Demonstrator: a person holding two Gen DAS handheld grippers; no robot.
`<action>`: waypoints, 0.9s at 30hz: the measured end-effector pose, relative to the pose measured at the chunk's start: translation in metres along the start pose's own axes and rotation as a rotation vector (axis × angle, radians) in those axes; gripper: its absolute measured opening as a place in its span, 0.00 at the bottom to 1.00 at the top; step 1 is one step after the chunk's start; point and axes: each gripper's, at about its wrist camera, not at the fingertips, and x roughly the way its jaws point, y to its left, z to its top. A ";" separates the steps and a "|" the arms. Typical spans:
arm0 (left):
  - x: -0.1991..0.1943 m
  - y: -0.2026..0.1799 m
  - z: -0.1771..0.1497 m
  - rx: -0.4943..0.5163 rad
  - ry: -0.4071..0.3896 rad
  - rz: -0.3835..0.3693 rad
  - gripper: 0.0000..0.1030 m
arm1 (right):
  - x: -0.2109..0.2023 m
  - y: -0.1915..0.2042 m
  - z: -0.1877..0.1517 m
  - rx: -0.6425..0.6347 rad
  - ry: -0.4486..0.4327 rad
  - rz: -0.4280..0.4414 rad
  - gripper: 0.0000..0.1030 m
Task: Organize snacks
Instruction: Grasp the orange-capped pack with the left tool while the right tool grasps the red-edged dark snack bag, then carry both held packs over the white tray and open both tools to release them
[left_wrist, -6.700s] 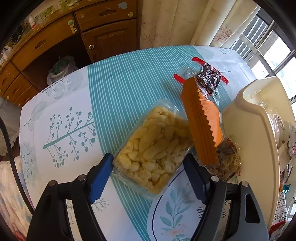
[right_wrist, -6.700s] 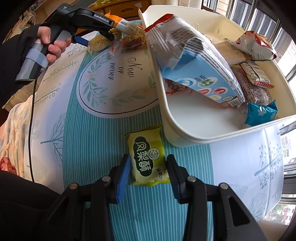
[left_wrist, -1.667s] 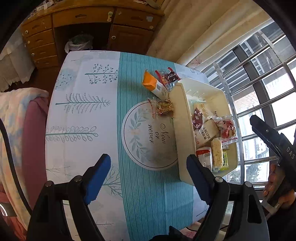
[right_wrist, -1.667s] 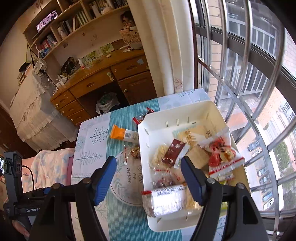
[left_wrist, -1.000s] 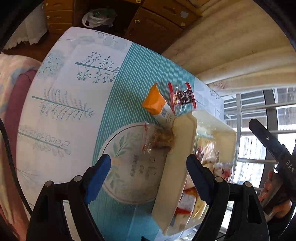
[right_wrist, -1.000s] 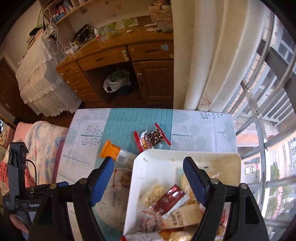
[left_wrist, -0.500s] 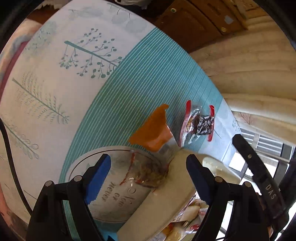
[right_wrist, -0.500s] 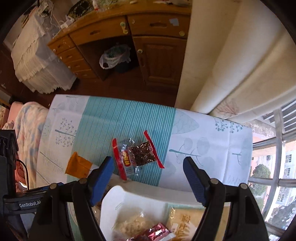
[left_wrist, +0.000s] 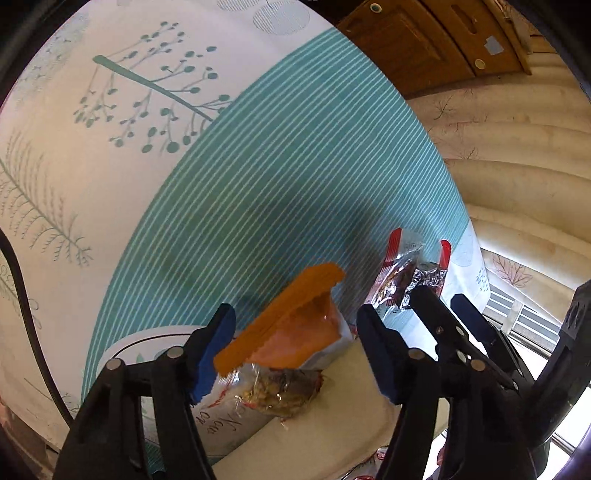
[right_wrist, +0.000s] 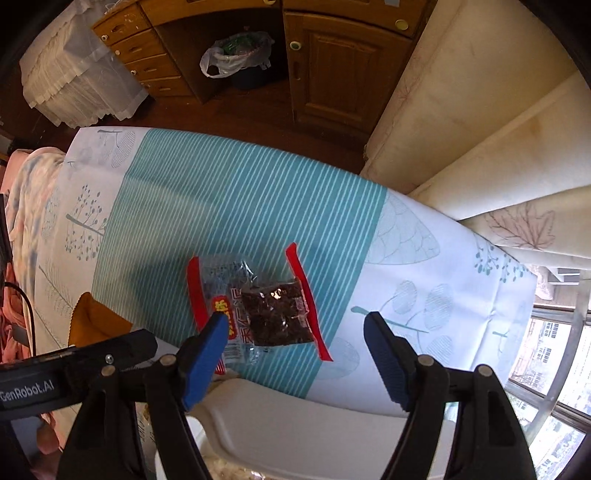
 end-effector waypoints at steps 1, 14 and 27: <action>0.003 -0.001 0.001 -0.003 0.005 -0.002 0.62 | 0.003 0.000 0.001 0.003 0.010 -0.002 0.69; 0.016 -0.003 0.001 -0.018 0.008 -0.112 0.36 | 0.020 0.004 0.002 -0.004 0.047 0.037 0.44; -0.014 0.012 0.000 -0.023 -0.052 -0.160 0.35 | 0.012 -0.008 -0.007 0.070 0.017 0.040 0.43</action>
